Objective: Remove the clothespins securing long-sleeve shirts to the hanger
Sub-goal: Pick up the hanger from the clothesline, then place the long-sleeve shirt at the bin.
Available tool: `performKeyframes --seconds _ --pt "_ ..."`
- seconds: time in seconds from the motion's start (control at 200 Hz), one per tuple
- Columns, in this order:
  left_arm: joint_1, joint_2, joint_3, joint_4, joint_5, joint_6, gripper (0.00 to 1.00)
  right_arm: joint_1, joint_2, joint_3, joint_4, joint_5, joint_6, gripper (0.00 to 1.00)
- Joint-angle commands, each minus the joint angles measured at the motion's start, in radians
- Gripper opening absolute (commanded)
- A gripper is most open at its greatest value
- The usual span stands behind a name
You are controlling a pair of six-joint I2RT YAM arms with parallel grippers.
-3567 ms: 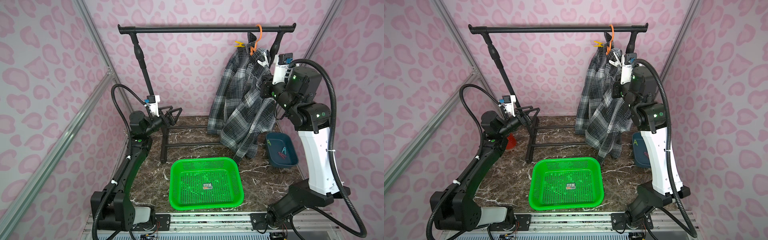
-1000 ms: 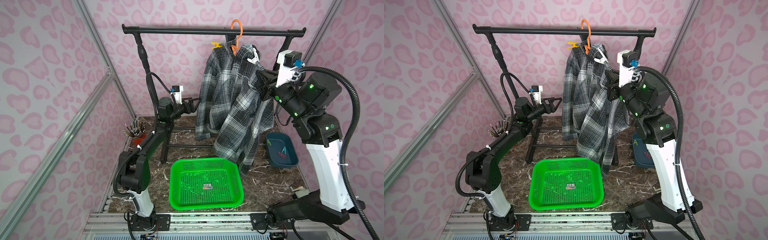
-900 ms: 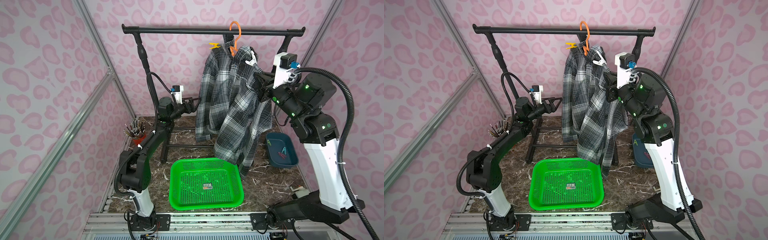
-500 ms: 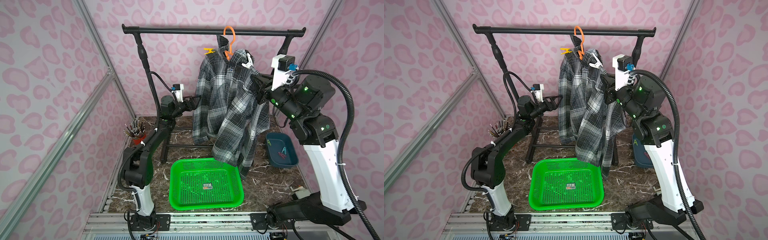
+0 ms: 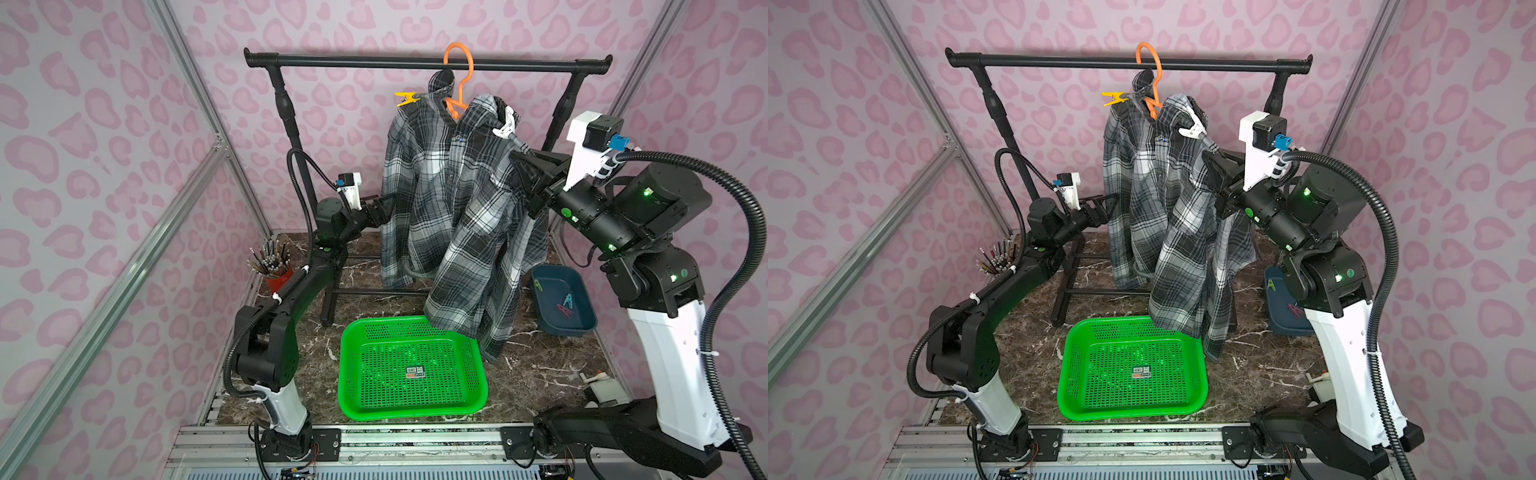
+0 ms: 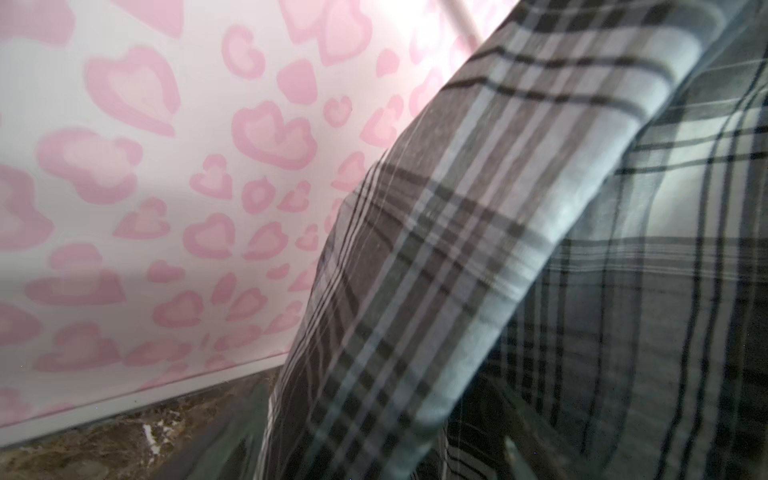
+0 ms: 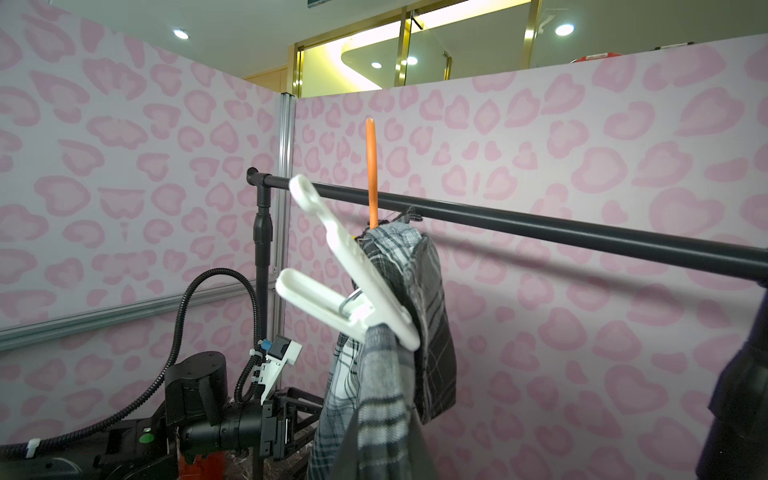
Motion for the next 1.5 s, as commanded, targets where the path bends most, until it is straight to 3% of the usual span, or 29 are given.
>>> performKeyframes --seconds 0.0,0.085,0.27,0.36,0.41,0.44,0.52,0.655,0.8,0.98,1.18,1.33,1.495 --pt "0.001 -0.013 -0.013 0.012 -0.092 0.061 0.84 0.001 -0.007 -0.007 0.111 -0.071 0.018 0.0" --pt "0.001 -0.01 -0.035 0.057 -0.101 0.049 1.0 0.001 -0.014 -0.016 0.122 -0.111 0.025 0.0" --pt "0.001 0.007 -0.038 0.087 -0.132 0.034 0.97 0.001 -0.032 -0.031 0.139 -0.209 0.049 0.0" --pt "0.002 0.01 -0.048 0.148 -0.067 0.049 1.0 0.001 -0.034 -0.03 0.139 -0.248 0.074 0.0" --pt "0.002 0.011 -0.04 0.179 0.022 0.053 0.79 0.001 -0.036 -0.037 0.15 -0.268 0.09 0.0" --pt "0.001 0.012 -0.032 0.188 0.073 0.048 0.71 0.002 -0.041 -0.046 0.162 -0.279 0.099 0.0" --pt "0.003 0.012 -0.01 0.209 0.221 0.007 0.7 0.003 -0.049 -0.072 0.208 -0.294 0.13 0.0" --pt "0.003 0.005 -0.031 0.377 0.419 -0.157 0.61 0.011 -0.041 -0.097 0.268 -0.271 0.14 0.0" --pt "0.001 -0.021 -0.069 0.617 0.514 -0.357 0.53 0.05 -0.019 -0.115 0.325 -0.229 0.105 0.0" --pt "-0.015 -0.047 -0.047 0.722 0.561 -0.494 0.51 0.131 0.055 -0.038 0.335 -0.156 0.034 0.0" --pt "-0.071 -0.091 -0.017 0.668 0.582 -0.502 0.5 0.235 0.145 0.059 0.347 -0.008 -0.084 0.0" --pt "-0.115 -0.147 -0.006 0.583 0.585 -0.468 0.48 0.285 0.205 0.165 0.321 -0.001 -0.108 0.0" --pt "-0.156 -0.231 -0.015 0.398 0.583 -0.346 0.47 0.315 0.203 0.134 0.341 0.0 -0.106 0.0"
